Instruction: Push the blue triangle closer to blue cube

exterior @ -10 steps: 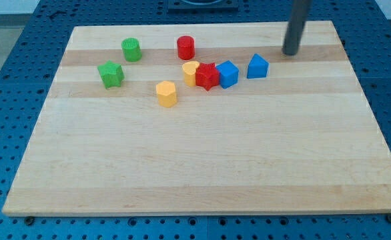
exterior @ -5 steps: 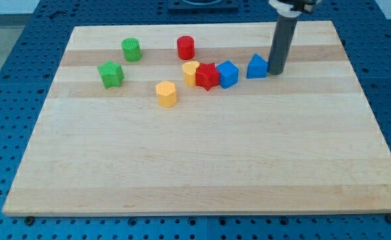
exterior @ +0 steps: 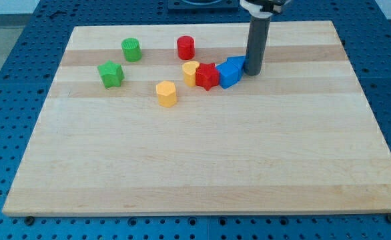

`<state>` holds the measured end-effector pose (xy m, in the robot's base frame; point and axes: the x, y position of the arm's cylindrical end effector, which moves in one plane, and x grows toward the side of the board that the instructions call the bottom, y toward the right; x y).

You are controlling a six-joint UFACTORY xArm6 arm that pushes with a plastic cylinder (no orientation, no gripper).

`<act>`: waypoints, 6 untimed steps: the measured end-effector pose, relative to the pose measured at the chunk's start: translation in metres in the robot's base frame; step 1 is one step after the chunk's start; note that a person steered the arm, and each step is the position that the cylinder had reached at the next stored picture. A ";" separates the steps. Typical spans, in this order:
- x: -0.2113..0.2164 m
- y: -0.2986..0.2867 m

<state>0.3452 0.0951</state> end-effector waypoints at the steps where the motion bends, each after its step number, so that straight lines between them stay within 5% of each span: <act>1: 0.000 0.000; 5: -0.009 0.002; 6: 0.036 0.028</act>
